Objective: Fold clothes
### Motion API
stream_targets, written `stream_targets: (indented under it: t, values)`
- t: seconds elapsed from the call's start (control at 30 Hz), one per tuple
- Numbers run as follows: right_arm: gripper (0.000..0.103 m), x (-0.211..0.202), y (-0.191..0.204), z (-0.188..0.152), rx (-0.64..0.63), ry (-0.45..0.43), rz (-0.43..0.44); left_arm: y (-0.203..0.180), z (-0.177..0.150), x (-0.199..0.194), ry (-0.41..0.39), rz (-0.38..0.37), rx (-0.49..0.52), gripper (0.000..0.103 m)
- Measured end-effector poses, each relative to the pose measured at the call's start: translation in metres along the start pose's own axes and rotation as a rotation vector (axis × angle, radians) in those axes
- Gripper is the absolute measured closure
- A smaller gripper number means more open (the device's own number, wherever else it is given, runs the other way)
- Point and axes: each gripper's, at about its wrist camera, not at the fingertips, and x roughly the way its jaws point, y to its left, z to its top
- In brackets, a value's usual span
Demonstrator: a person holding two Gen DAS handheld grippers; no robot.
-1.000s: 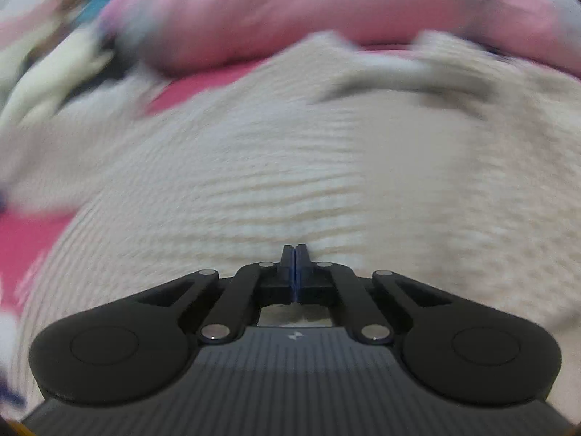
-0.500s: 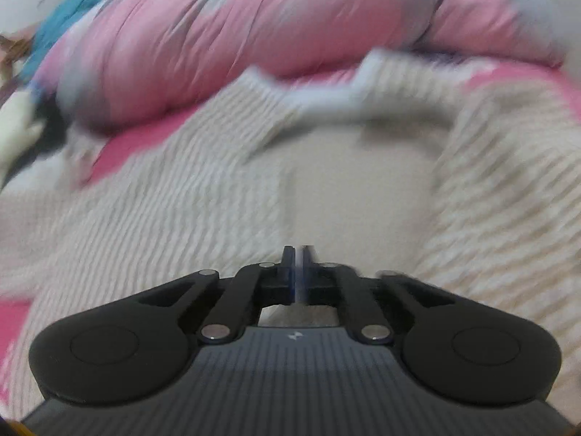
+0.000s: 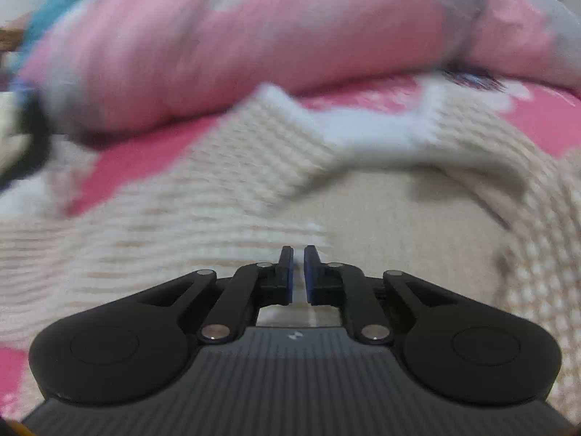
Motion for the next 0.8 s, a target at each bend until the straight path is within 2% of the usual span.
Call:
stream_targets:
  t: [0.03,0.1,0.17,0.23,0.3,0.37,0.4,0.43,0.53,0.67,0.77,0.8]
  values:
    - [0.097,0.000,0.007,0.000,-0.030,0.016,0.069,0.001,0.000,0.000,0.000,-0.008,-0.004,0.048]
    - [0.096,0.015,0.021,0.000,-0.098,0.054,0.125,0.002,0.000,0.000,0.001,-0.012,-0.009,0.048]
    - [0.103,0.037,0.009,0.007,-0.075,0.047,0.035,-0.001,0.000,0.000,0.002,-0.004,-0.009,0.048]
    - [0.103,0.055,-0.004,0.014,-0.033,0.037,-0.047,-0.004,0.000,-0.001,0.004,0.013,-0.006,0.048]
    - [0.103,0.044,-0.013,0.021,0.078,0.010,-0.096,-0.007,0.001,-0.001,0.007,0.024,0.001,0.048]
    - [0.098,0.011,0.005,0.019,-0.054,-0.030,-0.229,-0.009,0.002,-0.001,0.011,0.033,0.006,0.048]
    - [0.098,-0.009,0.012,0.015,-0.127,-0.044,-0.228,-0.010,0.002,-0.001,0.013,0.038,0.009,0.048]
    - [0.098,-0.030,0.019,0.011,-0.188,-0.055,-0.220,-0.011,0.003,-0.002,0.015,0.045,0.012,0.048]
    - [0.097,-0.105,0.036,-0.013,-0.266,-0.058,-0.143,-0.017,0.006,-0.003,0.018,0.079,0.012,0.047]
    - [0.096,-0.195,0.055,-0.063,-0.314,-0.021,-0.050,-0.030,0.007,-0.008,0.013,0.124,0.027,0.046]
    - [0.096,-0.234,0.060,-0.117,-0.293,0.044,0.010,-0.040,0.005,-0.006,0.019,0.143,0.051,0.046]
    - [0.096,-0.232,0.054,-0.136,-0.280,0.073,-0.021,-0.043,0.003,-0.003,0.031,0.160,0.064,0.046]
